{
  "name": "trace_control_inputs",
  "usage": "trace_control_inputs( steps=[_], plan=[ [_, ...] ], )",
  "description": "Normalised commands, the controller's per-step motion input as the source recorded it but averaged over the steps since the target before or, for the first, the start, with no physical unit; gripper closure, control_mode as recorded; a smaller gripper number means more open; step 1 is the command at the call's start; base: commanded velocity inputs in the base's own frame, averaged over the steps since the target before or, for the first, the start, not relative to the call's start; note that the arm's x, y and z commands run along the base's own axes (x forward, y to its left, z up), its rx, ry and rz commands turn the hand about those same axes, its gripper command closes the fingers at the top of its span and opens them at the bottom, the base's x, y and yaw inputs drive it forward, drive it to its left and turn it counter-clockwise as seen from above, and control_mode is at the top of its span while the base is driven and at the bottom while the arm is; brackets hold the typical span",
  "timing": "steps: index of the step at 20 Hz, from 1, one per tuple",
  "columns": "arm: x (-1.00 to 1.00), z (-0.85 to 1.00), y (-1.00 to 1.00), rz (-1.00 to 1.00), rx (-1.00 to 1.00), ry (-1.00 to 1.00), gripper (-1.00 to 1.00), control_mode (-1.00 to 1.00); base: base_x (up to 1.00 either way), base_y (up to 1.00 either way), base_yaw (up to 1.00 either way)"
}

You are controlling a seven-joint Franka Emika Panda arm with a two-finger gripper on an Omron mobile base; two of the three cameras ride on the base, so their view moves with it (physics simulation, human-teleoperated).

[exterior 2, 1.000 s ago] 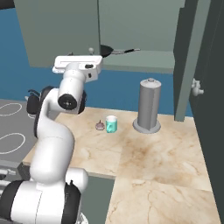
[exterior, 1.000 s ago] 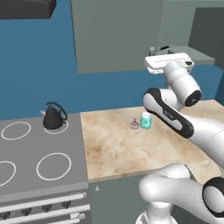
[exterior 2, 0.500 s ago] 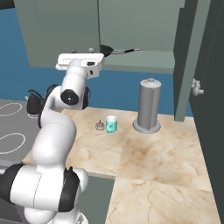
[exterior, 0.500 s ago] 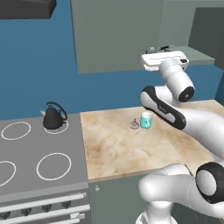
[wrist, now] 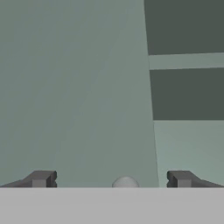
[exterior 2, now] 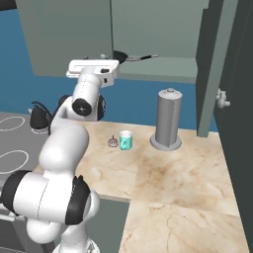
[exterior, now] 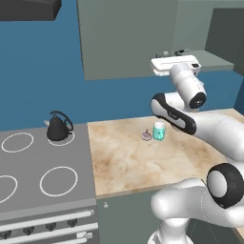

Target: Pick the pan from the cabinet and place it on the stove. Then turn on the stove burner for the pan.

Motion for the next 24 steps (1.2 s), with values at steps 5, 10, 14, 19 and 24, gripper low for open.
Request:
trace_control_inputs(
  steps=[5,10,14,19,24],
  plan=[
    [0.20,-0.03,-0.02,0.00,0.00,0.00,-1.00,-1.00,0.00,0.00,0.00],
    [0.25,0.00,0.00,0.00,0.00,0.00,-1.00,-1.00,0.00,0.00,0.00],
    [0.23,-0.02,0.00,0.00,0.01,0.00,-1.00,-1.00,0.00,0.00,0.00],
    [0.22,-0.05,-0.01,0.00,0.01,0.00,-1.00,-1.00,0.00,0.00,0.00],
    [0.18,-0.02,-0.01,0.00,0.01,0.00,-1.00,-1.00,0.00,0.00,0.00]
  ],
)
